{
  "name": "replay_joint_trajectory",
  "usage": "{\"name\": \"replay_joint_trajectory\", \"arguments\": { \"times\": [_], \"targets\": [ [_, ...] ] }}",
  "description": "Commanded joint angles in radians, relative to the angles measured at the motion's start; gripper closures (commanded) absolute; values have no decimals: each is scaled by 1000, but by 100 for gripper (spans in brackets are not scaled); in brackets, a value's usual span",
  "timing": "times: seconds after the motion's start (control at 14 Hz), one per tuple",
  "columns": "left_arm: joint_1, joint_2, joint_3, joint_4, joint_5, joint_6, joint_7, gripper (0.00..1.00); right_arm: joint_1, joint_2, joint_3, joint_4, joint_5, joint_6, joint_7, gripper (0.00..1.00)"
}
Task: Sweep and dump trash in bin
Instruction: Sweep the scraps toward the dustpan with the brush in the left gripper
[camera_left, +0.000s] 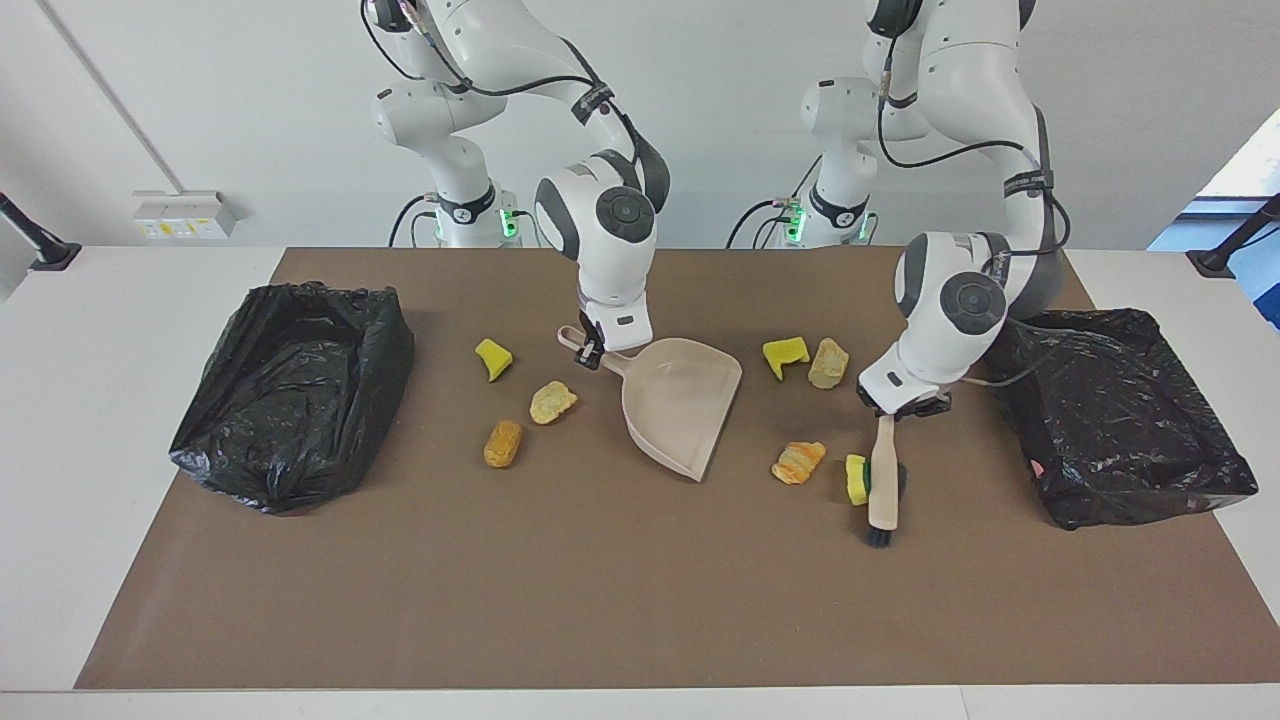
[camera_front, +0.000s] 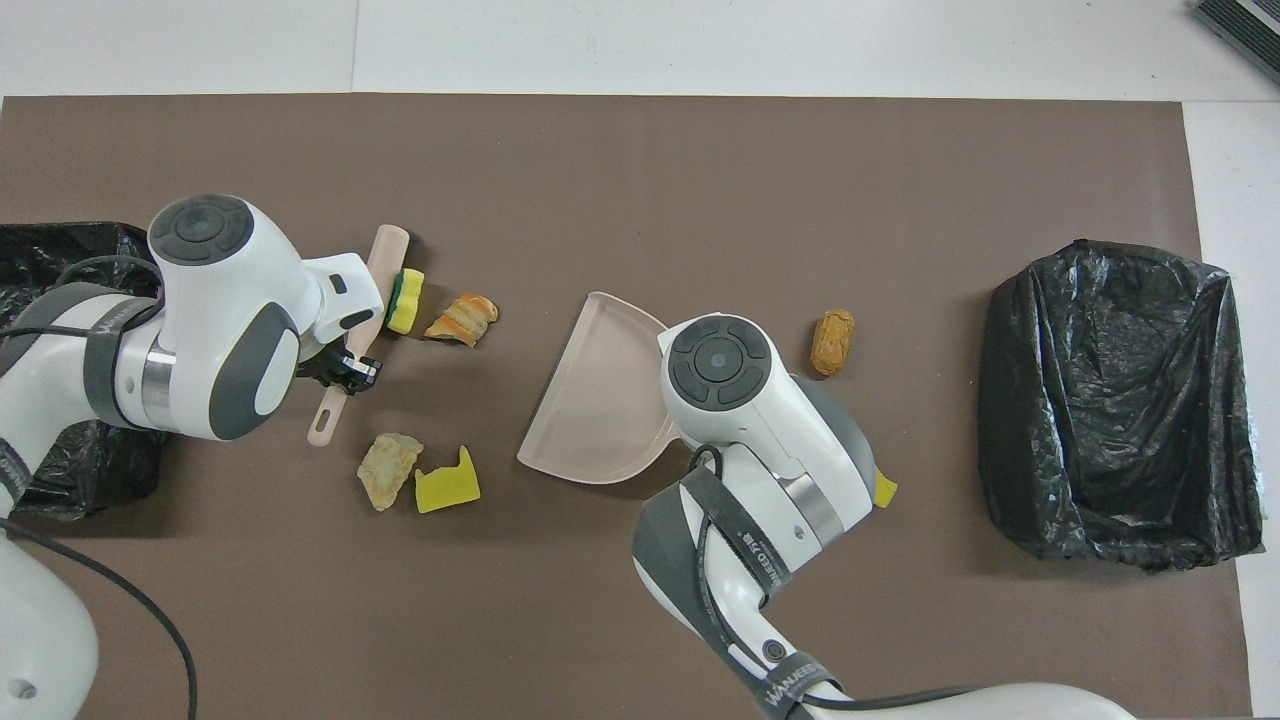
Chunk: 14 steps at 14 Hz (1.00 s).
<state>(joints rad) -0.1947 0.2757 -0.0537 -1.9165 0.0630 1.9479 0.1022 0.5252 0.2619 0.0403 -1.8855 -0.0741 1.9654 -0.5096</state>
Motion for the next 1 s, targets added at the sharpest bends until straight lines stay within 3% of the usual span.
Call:
{"name": "replay_joint_trajectory", "arguments": {
  "times": [0.0,0.43,0.93],
  "targets": [
    [-90,-29,12,-12,-77,-95,1,100,-8,-33,4,-29,-16,0,14,100],
    [-297,-76,12,-45,-241,-136,-176,100,24,-50,4,-36,-96,-48,84,100],
    [-305,-199,11,-38,-285,-305,-245,100,22,-50,6,-41,-96,-48,108,100]
  ]
}}
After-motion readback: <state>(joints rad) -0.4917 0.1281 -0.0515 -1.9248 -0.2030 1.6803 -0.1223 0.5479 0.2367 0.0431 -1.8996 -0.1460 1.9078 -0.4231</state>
